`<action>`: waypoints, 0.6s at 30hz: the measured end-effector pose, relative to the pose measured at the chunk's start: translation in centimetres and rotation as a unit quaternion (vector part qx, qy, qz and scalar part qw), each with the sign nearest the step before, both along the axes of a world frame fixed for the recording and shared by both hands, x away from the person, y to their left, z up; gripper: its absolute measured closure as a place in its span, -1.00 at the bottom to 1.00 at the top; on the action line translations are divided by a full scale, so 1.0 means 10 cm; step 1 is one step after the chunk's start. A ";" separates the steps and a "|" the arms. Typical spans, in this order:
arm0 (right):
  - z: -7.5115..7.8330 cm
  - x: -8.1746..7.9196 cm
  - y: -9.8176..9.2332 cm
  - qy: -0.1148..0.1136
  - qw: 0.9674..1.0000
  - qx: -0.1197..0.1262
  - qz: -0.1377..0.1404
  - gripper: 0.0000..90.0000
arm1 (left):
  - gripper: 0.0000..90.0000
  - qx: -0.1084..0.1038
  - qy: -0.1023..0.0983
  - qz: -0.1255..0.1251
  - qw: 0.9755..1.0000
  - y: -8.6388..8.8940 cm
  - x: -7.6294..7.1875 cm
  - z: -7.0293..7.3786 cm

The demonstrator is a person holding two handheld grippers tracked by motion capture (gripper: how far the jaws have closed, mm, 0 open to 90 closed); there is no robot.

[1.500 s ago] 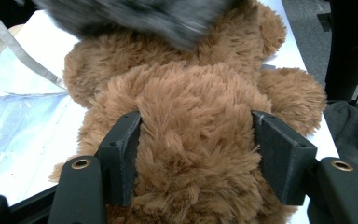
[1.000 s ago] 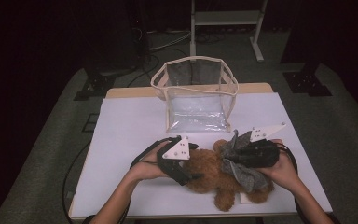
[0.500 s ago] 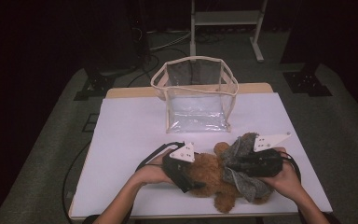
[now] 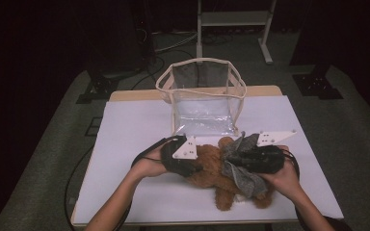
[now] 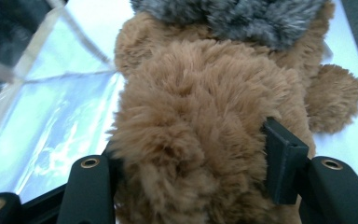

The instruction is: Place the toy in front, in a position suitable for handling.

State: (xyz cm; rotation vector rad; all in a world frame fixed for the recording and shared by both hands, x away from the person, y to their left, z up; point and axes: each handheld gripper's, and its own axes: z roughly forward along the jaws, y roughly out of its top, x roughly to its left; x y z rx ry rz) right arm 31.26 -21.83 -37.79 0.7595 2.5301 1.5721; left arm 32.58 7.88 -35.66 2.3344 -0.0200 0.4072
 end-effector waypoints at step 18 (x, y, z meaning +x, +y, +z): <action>0.16 -0.03 0.11 -0.022 0.999 -0.020 0.027 0.57 | -0.17 -0.053 0.042 0.004 0.998 0.15 -0.15 -0.29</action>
